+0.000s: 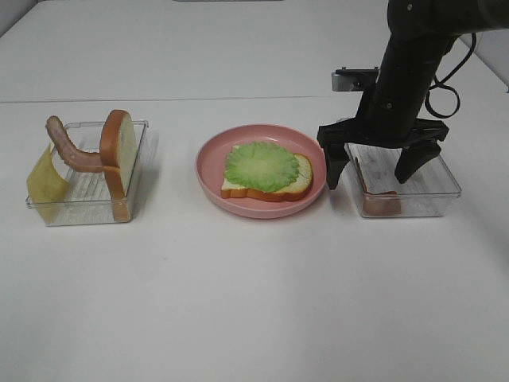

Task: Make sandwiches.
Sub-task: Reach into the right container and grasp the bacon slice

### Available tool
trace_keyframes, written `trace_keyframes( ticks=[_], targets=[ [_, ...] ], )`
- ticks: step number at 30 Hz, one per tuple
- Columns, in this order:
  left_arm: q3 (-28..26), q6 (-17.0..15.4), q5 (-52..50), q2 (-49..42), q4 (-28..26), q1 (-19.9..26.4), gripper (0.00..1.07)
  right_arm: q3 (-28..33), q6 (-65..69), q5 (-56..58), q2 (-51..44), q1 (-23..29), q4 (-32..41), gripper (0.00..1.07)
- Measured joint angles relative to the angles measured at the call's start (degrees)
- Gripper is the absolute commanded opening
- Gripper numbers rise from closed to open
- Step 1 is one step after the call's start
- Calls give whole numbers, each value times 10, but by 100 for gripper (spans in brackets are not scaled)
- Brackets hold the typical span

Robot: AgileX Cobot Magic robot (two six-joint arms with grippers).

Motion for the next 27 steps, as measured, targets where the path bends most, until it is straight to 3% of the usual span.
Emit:
trace_keyframes(
  ticks=[3,6,7,8,11,12,22,24,25,26,27],
  targets=[
    [0,0,0,0,0,0,101,0,0,0,2,0,-1,96],
    [0,0,0,0,0,0,101,0,-2,0,2,0,-3,86],
    [0,0,0,0,0,0,101,0,-2,0,2,0,-3,81],
    [0,0,0,0,0,0,101,0,-4,0,2,0,-3,67],
    [0,0,0,0,0,0,101,0,-5,0,2,0,-4,61],
    [0,0,0,0,0,0,101,0,-5,0,2,0,-4,52],
    [0,0,0,0,0,0,101,0,-6,0,2,0,-4,51],
    [0,0,0,0,0,0,101,0,-6,0,2,0,-4,48],
    [0,0,0,0,0,0,101,0,-6,0,2,0,-4,40],
    [0,0,0,0,0,0,101,0,-6,0,2,0,-4,40],
    [0,0,0,0,0,0,101,0,-6,0,2,0,-4,33]
  ],
)
